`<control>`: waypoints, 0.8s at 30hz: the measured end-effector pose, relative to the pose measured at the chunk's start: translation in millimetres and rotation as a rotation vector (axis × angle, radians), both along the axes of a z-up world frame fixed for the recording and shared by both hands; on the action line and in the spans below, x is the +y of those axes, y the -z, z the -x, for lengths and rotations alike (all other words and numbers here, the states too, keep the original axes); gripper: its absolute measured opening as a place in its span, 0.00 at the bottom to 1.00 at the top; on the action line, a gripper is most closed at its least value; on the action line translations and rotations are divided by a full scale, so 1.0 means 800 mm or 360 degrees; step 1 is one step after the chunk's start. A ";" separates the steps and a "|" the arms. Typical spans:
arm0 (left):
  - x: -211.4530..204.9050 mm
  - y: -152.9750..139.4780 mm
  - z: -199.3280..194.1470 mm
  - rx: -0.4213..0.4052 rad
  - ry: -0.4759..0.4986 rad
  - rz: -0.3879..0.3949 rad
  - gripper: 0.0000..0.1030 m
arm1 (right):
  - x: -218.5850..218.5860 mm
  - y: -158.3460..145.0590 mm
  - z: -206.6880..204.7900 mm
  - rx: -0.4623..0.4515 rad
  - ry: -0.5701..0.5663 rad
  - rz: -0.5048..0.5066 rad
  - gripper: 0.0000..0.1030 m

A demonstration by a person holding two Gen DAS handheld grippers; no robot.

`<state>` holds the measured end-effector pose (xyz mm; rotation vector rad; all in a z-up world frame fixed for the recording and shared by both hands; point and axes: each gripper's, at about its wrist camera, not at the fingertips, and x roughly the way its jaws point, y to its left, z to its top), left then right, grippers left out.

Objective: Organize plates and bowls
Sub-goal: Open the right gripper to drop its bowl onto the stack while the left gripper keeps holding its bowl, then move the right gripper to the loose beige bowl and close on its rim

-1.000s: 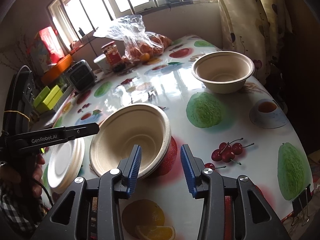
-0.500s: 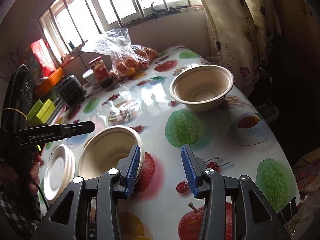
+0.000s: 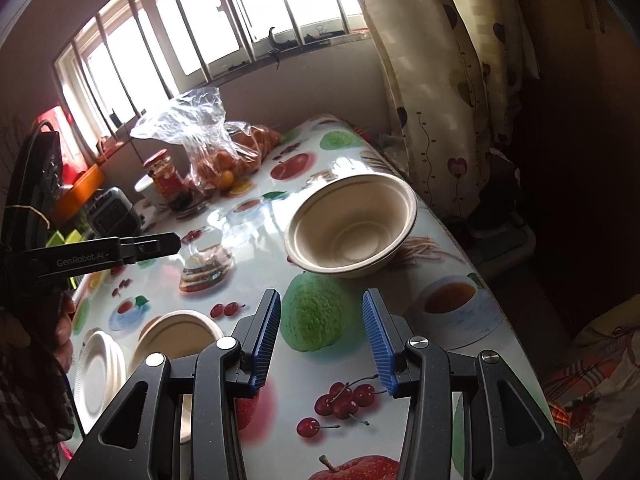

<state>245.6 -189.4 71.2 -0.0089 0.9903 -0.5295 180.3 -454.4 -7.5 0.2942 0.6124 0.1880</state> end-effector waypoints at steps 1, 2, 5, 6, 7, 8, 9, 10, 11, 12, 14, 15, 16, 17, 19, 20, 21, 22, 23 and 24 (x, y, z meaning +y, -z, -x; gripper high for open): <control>-0.004 -0.001 -0.006 0.0002 0.0009 -0.0001 0.17 | -0.004 0.000 -0.003 -0.0001 0.0011 -0.0001 0.41; -0.009 -0.001 -0.011 -0.0001 0.0010 -0.0016 0.17 | -0.008 0.000 -0.007 0.0001 0.0025 0.0002 0.41; -0.023 -0.004 -0.024 -0.0026 0.0034 -0.0040 0.17 | -0.019 0.001 -0.019 0.0007 0.0061 0.0000 0.41; -0.028 -0.003 -0.029 -0.0024 0.0040 -0.0043 0.17 | -0.023 0.002 -0.022 0.0011 0.0073 0.0000 0.41; -0.032 -0.002 -0.035 -0.0018 0.0047 -0.0039 0.17 | -0.027 0.002 -0.026 0.0015 0.0082 -0.0002 0.41; -0.037 0.000 -0.041 -0.0011 0.0046 -0.0047 0.17 | -0.030 0.003 -0.030 0.0018 0.0089 -0.0004 0.41; -0.042 0.002 -0.046 -0.0002 0.0047 -0.0061 0.17 | -0.033 0.004 -0.033 0.0021 0.0096 -0.0005 0.41; -0.046 0.004 -0.050 0.0008 0.0055 -0.0065 0.17 | -0.035 0.005 -0.036 0.0022 0.0102 -0.0006 0.41; -0.050 0.007 -0.054 0.0016 0.0061 -0.0071 0.17 | -0.037 0.006 -0.040 0.0023 0.0107 -0.0010 0.41; -0.054 0.010 -0.057 0.0026 0.0065 -0.0081 0.17 | -0.040 0.008 -0.043 0.0025 0.0109 -0.0017 0.41; -0.059 0.017 -0.065 0.0056 0.0072 -0.0081 0.17 | -0.044 0.011 -0.051 0.0035 0.0115 -0.0028 0.41; -0.062 0.021 -0.068 0.0072 0.0070 -0.0082 0.17 | -0.046 0.013 -0.055 0.0039 0.0119 -0.0033 0.41; -0.064 0.024 -0.071 0.0083 0.0075 -0.0084 0.17 | -0.048 0.014 -0.058 0.0041 0.0123 -0.0039 0.41; -0.067 0.028 -0.074 0.0093 0.0078 -0.0086 0.17 | -0.050 0.015 -0.061 0.0042 0.0125 -0.0044 0.41; -0.073 0.035 -0.081 0.0107 0.0079 -0.0109 0.17 | -0.052 0.017 -0.067 0.0048 0.0129 -0.0045 0.41; -0.076 0.037 -0.084 0.0112 0.0081 -0.0110 0.17 | -0.052 0.018 -0.070 0.0047 0.0128 -0.0042 0.41; -0.079 0.040 -0.087 0.0112 0.0085 -0.0114 0.17 | -0.053 0.019 -0.074 0.0050 0.0124 -0.0039 0.41; -0.081 0.042 -0.089 0.0114 0.0085 -0.0126 0.17 | -0.053 0.020 -0.077 0.0057 0.0122 -0.0038 0.41; -0.083 0.043 -0.092 0.0116 0.0086 -0.0132 0.17 | -0.054 0.021 -0.079 0.0060 0.0119 -0.0040 0.41; -0.086 0.044 -0.093 0.0113 0.0097 -0.0136 0.17 | -0.054 0.021 -0.081 0.0060 0.0115 -0.0043 0.41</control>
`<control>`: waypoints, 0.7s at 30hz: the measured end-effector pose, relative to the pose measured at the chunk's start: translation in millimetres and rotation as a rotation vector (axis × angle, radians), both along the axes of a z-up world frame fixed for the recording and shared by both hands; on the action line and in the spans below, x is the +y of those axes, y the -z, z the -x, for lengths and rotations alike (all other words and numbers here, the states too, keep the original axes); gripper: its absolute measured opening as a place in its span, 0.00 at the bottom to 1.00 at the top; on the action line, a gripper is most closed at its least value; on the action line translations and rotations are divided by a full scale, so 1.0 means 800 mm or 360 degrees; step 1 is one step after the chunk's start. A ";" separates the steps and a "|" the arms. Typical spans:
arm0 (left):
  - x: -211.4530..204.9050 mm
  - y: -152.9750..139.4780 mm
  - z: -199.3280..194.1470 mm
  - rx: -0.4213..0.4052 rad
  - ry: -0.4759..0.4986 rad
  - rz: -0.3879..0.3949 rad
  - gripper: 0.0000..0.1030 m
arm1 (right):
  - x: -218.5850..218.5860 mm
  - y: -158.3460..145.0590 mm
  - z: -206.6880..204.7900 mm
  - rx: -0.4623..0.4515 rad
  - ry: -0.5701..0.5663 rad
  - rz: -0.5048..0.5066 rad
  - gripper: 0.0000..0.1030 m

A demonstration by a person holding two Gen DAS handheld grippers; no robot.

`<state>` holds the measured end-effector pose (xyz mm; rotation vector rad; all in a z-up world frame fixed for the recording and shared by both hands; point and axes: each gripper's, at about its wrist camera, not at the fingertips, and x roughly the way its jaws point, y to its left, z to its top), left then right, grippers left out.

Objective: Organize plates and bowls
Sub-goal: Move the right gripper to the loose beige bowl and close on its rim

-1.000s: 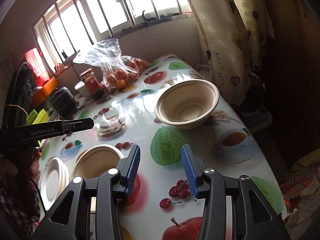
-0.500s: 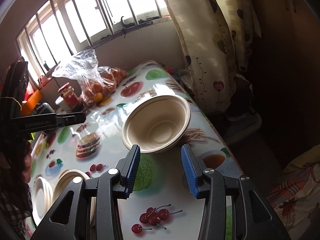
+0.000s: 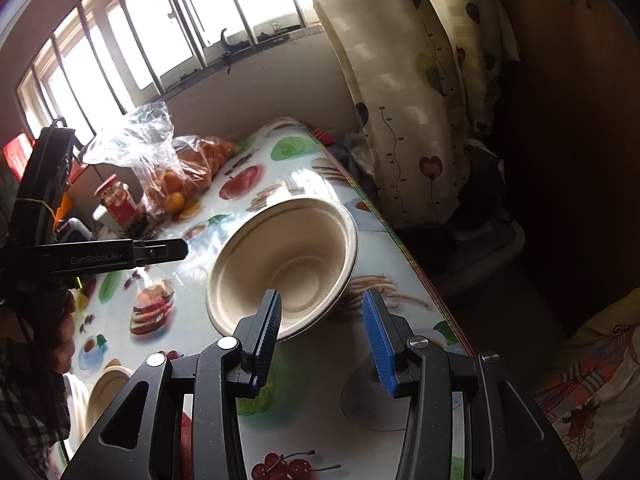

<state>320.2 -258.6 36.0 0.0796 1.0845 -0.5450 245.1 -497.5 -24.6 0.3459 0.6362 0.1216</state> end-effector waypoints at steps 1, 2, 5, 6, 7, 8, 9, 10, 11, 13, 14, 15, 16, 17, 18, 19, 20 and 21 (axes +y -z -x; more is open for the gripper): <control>-0.003 0.001 -0.001 -0.0004 0.0014 -0.0007 0.17 | 0.000 0.000 -0.002 0.0001 -0.0004 0.0000 0.41; -0.005 0.002 -0.002 -0.0003 0.0024 -0.0010 0.17 | -0.001 0.001 -0.004 0.0002 -0.0006 -0.0001 0.41; -0.011 0.008 -0.007 0.0030 0.0033 -0.0008 0.17 | -0.001 0.002 -0.010 0.0006 -0.0013 -0.0009 0.41; -0.012 0.009 -0.009 0.0035 0.0036 -0.0006 0.17 | -0.001 0.003 -0.012 0.0005 -0.0014 -0.0011 0.41; -0.014 0.010 -0.010 0.0037 0.0037 -0.0009 0.17 | -0.001 0.003 -0.014 0.0006 -0.0014 -0.0013 0.40; -0.016 0.012 -0.011 0.0042 0.0041 -0.0014 0.17 | -0.001 0.004 -0.016 0.0009 -0.0013 -0.0015 0.40; -0.018 0.014 -0.012 0.0047 0.0045 -0.0017 0.17 | -0.001 0.004 -0.017 0.0012 -0.0013 -0.0018 0.39; -0.019 0.015 -0.013 0.0055 0.0046 -0.0017 0.17 | -0.001 0.005 -0.018 0.0014 -0.0015 -0.0022 0.38; -0.020 0.017 -0.014 0.0061 0.0049 -0.0014 0.17 | -0.001 0.005 -0.018 0.0015 -0.0017 -0.0023 0.38; -0.022 0.018 -0.016 0.0069 0.0051 -0.0008 0.17 | -0.001 0.006 -0.019 0.0017 -0.0016 -0.0024 0.37; -0.022 0.019 -0.016 0.0074 0.0052 -0.0003 0.17 | -0.002 0.006 -0.020 0.0018 -0.0017 -0.0025 0.37; -0.023 0.020 -0.017 0.0077 0.0056 -0.0001 0.17 | -0.002 0.007 -0.021 0.0021 -0.0017 -0.0026 0.36; -0.024 0.021 -0.017 0.0082 0.0057 0.0001 0.17 | -0.003 0.007 -0.022 0.0023 -0.0018 -0.0028 0.36; -0.025 0.022 -0.017 0.0085 0.0061 0.0005 0.17 | -0.002 0.008 -0.023 0.0024 -0.0018 -0.0029 0.36; -0.026 0.022 -0.017 0.0087 0.0067 0.0005 0.17 | -0.003 0.008 -0.023 0.0025 -0.0019 -0.0029 0.35; -0.027 0.024 -0.017 0.0092 0.0069 0.0005 0.17 | -0.003 0.008 -0.024 0.0025 -0.0020 -0.0029 0.34; -0.027 0.025 -0.018 0.0095 0.0068 0.0004 0.17 | -0.003 0.009 -0.024 0.0026 -0.0020 -0.0030 0.34; -0.027 0.025 -0.018 0.0095 0.0066 0.0004 0.17 | -0.004 0.009 -0.024 0.0025 -0.0020 -0.0032 0.34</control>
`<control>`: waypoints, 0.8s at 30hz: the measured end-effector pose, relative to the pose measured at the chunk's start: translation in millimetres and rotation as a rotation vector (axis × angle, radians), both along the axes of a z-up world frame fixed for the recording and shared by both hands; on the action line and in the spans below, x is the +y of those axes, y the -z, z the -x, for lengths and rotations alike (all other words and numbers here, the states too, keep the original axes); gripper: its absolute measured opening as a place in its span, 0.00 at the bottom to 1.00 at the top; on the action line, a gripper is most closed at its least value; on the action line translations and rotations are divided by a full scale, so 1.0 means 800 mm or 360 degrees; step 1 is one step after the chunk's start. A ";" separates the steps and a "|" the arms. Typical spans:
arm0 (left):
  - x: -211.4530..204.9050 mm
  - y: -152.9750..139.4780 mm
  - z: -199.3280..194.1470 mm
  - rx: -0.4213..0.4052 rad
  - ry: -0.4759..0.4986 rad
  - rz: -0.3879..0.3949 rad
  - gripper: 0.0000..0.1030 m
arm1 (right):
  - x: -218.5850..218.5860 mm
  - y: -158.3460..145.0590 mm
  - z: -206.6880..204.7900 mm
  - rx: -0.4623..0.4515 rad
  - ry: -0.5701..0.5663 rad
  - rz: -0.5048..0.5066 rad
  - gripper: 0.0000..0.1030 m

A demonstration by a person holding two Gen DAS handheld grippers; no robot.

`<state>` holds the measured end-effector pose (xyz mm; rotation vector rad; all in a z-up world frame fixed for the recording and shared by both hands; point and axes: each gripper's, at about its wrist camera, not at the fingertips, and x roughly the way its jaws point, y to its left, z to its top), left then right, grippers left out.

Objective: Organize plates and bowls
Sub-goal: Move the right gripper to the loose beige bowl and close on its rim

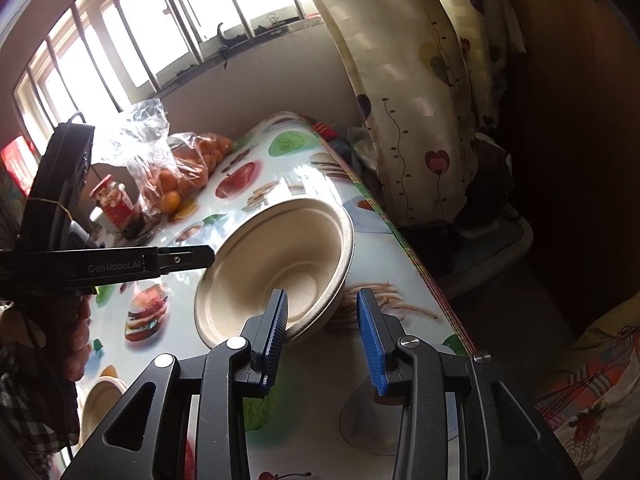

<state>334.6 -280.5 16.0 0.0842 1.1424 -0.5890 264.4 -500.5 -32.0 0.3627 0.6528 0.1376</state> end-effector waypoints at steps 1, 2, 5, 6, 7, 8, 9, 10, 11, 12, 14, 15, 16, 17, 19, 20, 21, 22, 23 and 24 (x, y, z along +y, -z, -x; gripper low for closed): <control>0.000 0.000 -0.001 0.0003 -0.0003 0.0004 0.17 | 0.000 0.000 0.000 0.0000 -0.0001 -0.0001 0.34; 0.000 0.000 -0.001 0.0005 -0.0004 0.0007 0.17 | 0.000 0.001 0.000 0.0000 -0.0002 0.0000 0.34; 0.002 0.000 -0.002 0.0012 -0.0011 0.0022 0.17 | 0.000 0.002 -0.001 0.0001 -0.0006 -0.0001 0.33; 0.002 0.001 -0.002 0.0014 -0.0013 0.0027 0.17 | 0.000 0.002 -0.001 0.0001 -0.0006 -0.0001 0.32; 0.003 0.001 -0.002 0.0018 -0.0017 0.0034 0.17 | 0.000 0.002 0.000 0.0001 -0.0006 -0.0003 0.31; 0.003 0.001 -0.002 0.0022 -0.0019 0.0040 0.17 | 0.000 0.002 0.000 0.0000 -0.0005 -0.0001 0.30; 0.004 0.001 -0.002 0.0031 -0.0019 0.0049 0.17 | 0.000 0.002 -0.001 0.0000 -0.0006 0.0001 0.30; 0.004 0.001 -0.002 0.0043 -0.0019 0.0058 0.17 | 0.000 0.002 -0.001 0.0001 -0.0006 0.0000 0.29; 0.004 0.001 -0.002 0.0051 -0.0019 0.0061 0.17 | 0.000 0.002 0.000 0.0001 -0.0006 0.0000 0.29; 0.004 0.002 -0.002 0.0055 -0.0019 0.0066 0.16 | 0.001 0.002 -0.001 0.0001 -0.0007 0.0002 0.28; 0.003 0.002 -0.001 0.0055 -0.0014 0.0067 0.13 | 0.001 0.002 0.000 0.0001 -0.0007 0.0001 0.26; 0.002 0.002 -0.001 0.0055 -0.0016 0.0070 0.12 | 0.001 0.002 0.000 0.0001 -0.0008 0.0003 0.26; 0.001 0.001 0.000 0.0056 -0.0016 0.0073 0.10 | 0.001 0.002 0.000 0.0002 -0.0008 0.0004 0.25; 0.001 0.001 0.000 0.0057 -0.0015 0.0076 0.09 | 0.002 0.002 0.000 0.0002 -0.0009 0.0003 0.24; 0.000 0.000 0.001 0.0057 -0.0008 0.0078 0.06 | 0.002 0.002 0.000 0.0000 -0.0010 0.0005 0.22; -0.001 0.000 0.002 0.0051 -0.0005 0.0072 0.06 | 0.003 0.002 0.000 0.0002 -0.0013 0.0008 0.21; -0.002 -0.001 0.002 0.0048 -0.0006 0.0070 0.06 | 0.004 0.002 0.000 0.0001 -0.0012 0.0012 0.21; -0.002 -0.001 0.002 0.0049 -0.0007 0.0071 0.06 | 0.004 0.002 0.000 0.0001 -0.0011 0.0011 0.21; -0.002 -0.001 0.002 0.0050 -0.0009 0.0073 0.06 | 0.004 0.002 0.000 0.0002 -0.0012 0.0009 0.21; -0.002 -0.001 0.002 0.0050 -0.0009 0.0073 0.06 | 0.004 0.002 0.000 0.0002 -0.0011 0.0008 0.21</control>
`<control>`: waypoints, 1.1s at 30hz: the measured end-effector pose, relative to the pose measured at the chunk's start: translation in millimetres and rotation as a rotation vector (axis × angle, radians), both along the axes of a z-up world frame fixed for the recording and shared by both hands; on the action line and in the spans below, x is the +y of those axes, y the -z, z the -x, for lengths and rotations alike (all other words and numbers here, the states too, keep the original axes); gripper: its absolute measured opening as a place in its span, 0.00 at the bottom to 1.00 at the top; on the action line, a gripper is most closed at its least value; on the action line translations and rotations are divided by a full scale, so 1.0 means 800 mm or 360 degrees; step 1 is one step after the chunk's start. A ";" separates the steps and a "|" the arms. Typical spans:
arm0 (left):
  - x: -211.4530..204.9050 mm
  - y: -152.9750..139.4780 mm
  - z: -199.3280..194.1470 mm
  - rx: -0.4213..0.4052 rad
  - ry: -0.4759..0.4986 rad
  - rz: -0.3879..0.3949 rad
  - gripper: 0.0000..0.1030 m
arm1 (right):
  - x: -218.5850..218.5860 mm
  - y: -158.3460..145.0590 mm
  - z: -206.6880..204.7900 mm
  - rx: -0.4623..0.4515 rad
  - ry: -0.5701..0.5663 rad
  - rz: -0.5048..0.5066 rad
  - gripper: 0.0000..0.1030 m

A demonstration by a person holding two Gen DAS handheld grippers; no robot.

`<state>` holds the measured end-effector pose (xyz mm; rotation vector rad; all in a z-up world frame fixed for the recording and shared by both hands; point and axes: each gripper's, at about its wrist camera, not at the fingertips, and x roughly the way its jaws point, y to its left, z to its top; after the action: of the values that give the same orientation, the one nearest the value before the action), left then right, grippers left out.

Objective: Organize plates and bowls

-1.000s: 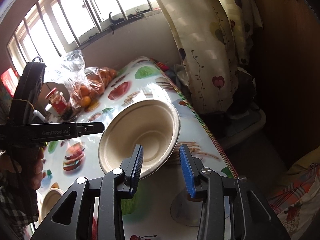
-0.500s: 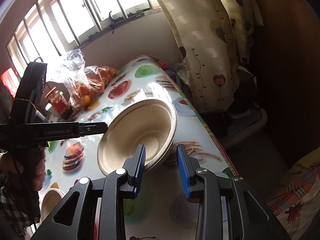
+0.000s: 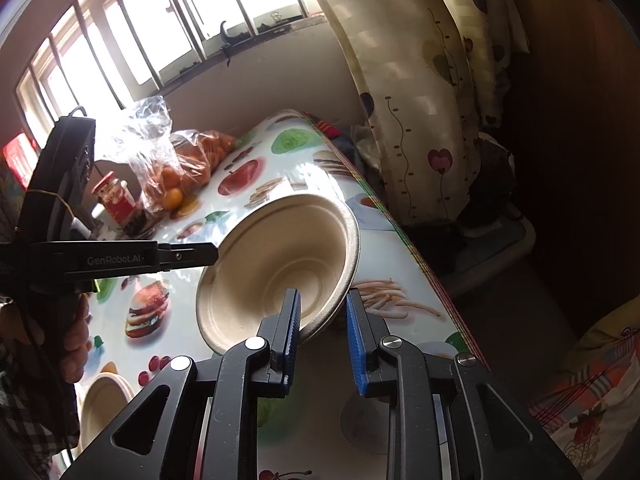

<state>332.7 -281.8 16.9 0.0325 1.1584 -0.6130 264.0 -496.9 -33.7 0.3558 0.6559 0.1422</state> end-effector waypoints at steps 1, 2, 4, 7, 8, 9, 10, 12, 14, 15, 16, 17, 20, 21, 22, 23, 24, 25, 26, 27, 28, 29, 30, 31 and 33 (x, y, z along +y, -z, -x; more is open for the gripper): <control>0.000 0.000 0.000 -0.0002 0.0001 -0.0002 0.06 | 0.000 0.000 0.000 0.0000 0.0000 -0.0001 0.21; 0.000 0.000 0.000 -0.0004 0.0002 -0.0006 0.06 | 0.000 0.000 0.000 -0.0001 -0.0002 0.0000 0.21; 0.000 0.000 0.000 -0.0006 0.0001 -0.0008 0.06 | 0.000 0.000 0.000 -0.0001 0.0000 0.0001 0.21; 0.000 -0.002 0.001 -0.0005 0.0000 -0.0003 0.06 | 0.000 0.000 0.000 0.0000 0.0001 0.0001 0.21; 0.000 -0.002 0.001 -0.0007 0.0000 -0.0003 0.06 | 0.000 0.000 0.000 0.0001 0.0002 0.0002 0.21; 0.000 -0.002 0.001 -0.0007 -0.0001 -0.0002 0.06 | 0.000 0.000 0.000 0.0002 0.0002 0.0002 0.21; 0.000 -0.002 0.002 -0.0007 0.0001 -0.0002 0.06 | 0.000 0.000 0.001 0.0001 0.0003 0.0002 0.21; 0.000 -0.002 0.001 -0.0007 -0.0001 -0.0003 0.06 | 0.000 0.000 0.001 -0.0002 0.0002 -0.0001 0.21; 0.000 -0.002 0.002 -0.0009 0.0002 -0.0005 0.06 | 0.000 -0.001 0.002 -0.0006 0.0000 0.0002 0.21; 0.001 -0.002 0.003 -0.0007 -0.0003 -0.0004 0.06 | 0.000 -0.001 0.002 -0.0008 -0.0003 0.0000 0.21; 0.001 -0.003 0.004 -0.0008 -0.0005 -0.0002 0.06 | -0.001 -0.002 0.003 -0.0010 -0.0004 -0.0001 0.21; 0.002 -0.004 0.006 -0.0013 -0.0003 -0.0003 0.06 | -0.001 -0.002 0.004 -0.0013 -0.0003 -0.0001 0.21; 0.003 -0.007 0.009 -0.0020 -0.0006 -0.0002 0.06 | -0.002 -0.004 0.006 -0.0019 -0.0002 -0.0006 0.21; 0.004 -0.009 0.011 -0.0025 -0.0007 0.0001 0.06 | -0.002 -0.005 0.007 -0.0022 -0.0001 -0.0007 0.21; 0.005 -0.011 0.012 -0.0028 -0.0009 0.0005 0.06 | -0.002 -0.006 0.008 -0.0026 -0.0002 -0.0008 0.21; 0.005 -0.012 0.013 -0.0034 -0.0008 0.0009 0.06 | -0.002 -0.007 0.010 -0.0028 -0.0002 -0.0008 0.21; 0.006 -0.014 0.014 -0.0039 -0.0006 0.0010 0.06 | -0.002 -0.008 0.011 -0.0031 -0.0001 -0.0007 0.21; 0.007 -0.016 0.015 -0.0043 -0.0007 0.0015 0.06 | -0.002 -0.009 0.012 -0.0032 -0.0002 -0.0006 0.21; 0.008 -0.018 0.016 -0.0046 -0.0006 0.0020 0.06 | -0.002 -0.010 0.013 -0.0034 -0.0001 -0.0003 0.21; 0.008 -0.019 0.017 -0.0049 -0.0005 0.0023 0.06 | -0.002 -0.011 0.015 -0.0037 0.0001 -0.0003 0.21; 0.009 -0.021 0.019 -0.0051 -0.0007 0.0026 0.06 | -0.002 -0.012 0.016 -0.0040 -0.0001 -0.0004 0.21; 0.010 -0.023 0.020 -0.0057 -0.0005 0.0029 0.06 | -0.002 -0.013 0.018 -0.0043 -0.0001 -0.0003 0.21; 0.010 -0.025 0.022 -0.0061 -0.0002 0.0030 0.06 | -0.001 -0.015 0.020 -0.0048 0.0000 -0.0002 0.21; 0.011 -0.027 0.024 -0.0063 -0.0004 0.0033 0.06 | -0.001 -0.016 0.022 -0.0053 -0.0002 -0.0003 0.21; 0.013 -0.029 0.027 -0.0069 -0.0002 0.0036 0.06 | 0.000 -0.019 0.026 -0.0062 -0.0005 0.0002 0.21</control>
<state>310.9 -271.1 40.4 0.0257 1.1092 -0.6214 243.2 -497.1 -18.3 0.3503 0.6178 0.1513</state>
